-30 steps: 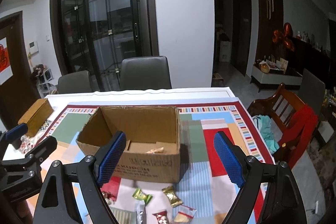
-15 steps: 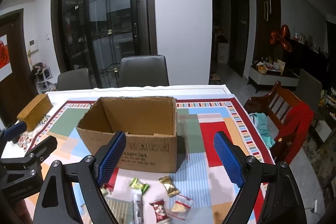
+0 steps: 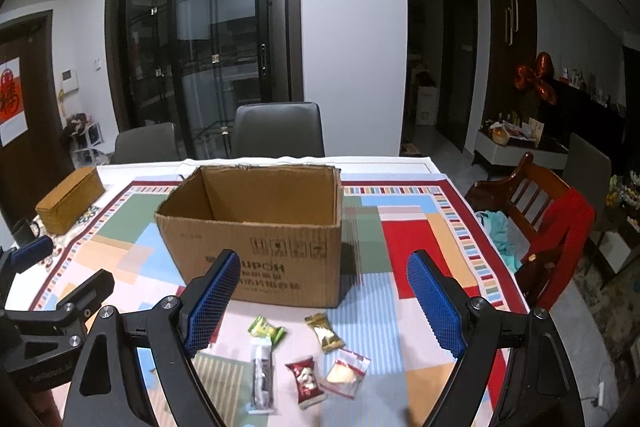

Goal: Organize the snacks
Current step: 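Withdraw both open tools from the box back toward the snacks, then grasp the red candy with the right tool while the left tool grasps the white packet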

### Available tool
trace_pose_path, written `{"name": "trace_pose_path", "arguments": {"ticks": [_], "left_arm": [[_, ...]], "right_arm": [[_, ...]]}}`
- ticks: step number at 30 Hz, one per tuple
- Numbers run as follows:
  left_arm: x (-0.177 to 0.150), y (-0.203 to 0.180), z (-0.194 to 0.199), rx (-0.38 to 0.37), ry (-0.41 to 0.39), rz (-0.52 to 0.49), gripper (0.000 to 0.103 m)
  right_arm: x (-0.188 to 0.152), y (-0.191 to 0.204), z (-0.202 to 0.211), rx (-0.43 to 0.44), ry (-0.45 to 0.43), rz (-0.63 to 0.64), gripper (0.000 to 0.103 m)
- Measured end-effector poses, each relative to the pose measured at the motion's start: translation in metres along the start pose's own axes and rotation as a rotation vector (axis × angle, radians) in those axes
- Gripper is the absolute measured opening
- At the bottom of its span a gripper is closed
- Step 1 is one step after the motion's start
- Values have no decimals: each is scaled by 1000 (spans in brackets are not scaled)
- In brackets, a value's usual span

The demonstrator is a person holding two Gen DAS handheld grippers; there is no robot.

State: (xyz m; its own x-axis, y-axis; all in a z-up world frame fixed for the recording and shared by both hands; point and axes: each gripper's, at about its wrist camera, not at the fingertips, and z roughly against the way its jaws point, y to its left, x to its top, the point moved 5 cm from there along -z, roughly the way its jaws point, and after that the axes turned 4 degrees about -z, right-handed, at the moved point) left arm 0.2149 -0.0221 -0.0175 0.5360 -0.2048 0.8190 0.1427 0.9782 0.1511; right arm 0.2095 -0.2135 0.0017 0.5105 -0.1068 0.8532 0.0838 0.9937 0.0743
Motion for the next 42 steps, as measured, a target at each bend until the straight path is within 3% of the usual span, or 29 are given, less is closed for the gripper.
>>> {"name": "trace_pose_path", "arguments": {"ticks": [17,33,42], "left_arm": [[-39,-3,-5,22,42,58,98],[-73,4,-6,77,31,151,98],[-94,-3,-17,95,78,168,98]], "right_arm": [[-30,2,-1,15,19,15,86],[-67,10,-10,34,26,83,86],[-87,7,-22,50,56,104,86]]}}
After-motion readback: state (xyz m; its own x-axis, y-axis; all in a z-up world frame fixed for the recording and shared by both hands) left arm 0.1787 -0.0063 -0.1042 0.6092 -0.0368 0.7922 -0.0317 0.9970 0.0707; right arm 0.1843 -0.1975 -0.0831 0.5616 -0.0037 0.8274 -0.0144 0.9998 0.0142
